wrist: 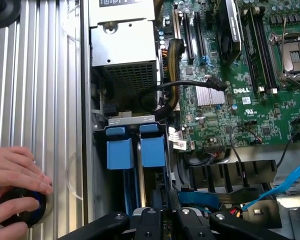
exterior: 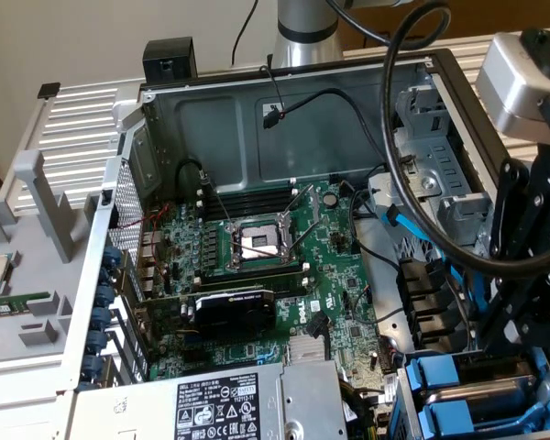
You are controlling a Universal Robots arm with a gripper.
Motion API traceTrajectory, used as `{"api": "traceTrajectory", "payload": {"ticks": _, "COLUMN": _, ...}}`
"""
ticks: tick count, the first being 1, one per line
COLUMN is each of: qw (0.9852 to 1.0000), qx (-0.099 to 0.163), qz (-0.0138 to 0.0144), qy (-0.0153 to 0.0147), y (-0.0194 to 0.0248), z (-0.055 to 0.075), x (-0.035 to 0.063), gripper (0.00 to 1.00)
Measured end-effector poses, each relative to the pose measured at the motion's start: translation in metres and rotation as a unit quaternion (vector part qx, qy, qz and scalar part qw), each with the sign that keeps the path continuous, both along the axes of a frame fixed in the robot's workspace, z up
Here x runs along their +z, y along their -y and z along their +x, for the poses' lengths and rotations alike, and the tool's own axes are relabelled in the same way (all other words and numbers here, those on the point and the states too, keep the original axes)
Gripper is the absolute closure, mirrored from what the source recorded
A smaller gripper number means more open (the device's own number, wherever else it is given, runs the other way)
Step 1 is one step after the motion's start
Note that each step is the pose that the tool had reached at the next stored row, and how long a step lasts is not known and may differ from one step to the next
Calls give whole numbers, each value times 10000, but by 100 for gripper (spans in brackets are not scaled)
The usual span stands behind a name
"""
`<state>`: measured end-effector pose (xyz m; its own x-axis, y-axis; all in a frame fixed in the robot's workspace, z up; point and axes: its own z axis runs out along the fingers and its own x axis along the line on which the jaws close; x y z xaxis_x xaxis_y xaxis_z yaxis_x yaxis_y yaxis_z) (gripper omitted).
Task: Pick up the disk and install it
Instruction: 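Insert the first disk wire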
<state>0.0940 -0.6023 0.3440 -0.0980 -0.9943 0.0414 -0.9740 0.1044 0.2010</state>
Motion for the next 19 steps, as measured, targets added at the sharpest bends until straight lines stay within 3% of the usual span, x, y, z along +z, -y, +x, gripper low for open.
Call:
{"api": "traceTrajectory", "payload": {"ticks": 11, "qw": 10000, "qx": 8, "qz": -27, "qy": 43, "y": -13, "z": -27, "x": -6, "gripper": 83}}
{"api": "traceTrajectory", "payload": {"ticks": 19, "qw": 9999, "qx": 19, "qz": -92, "qy": 54, "y": -38, "z": -27, "x": -13, "gripper": 83}}
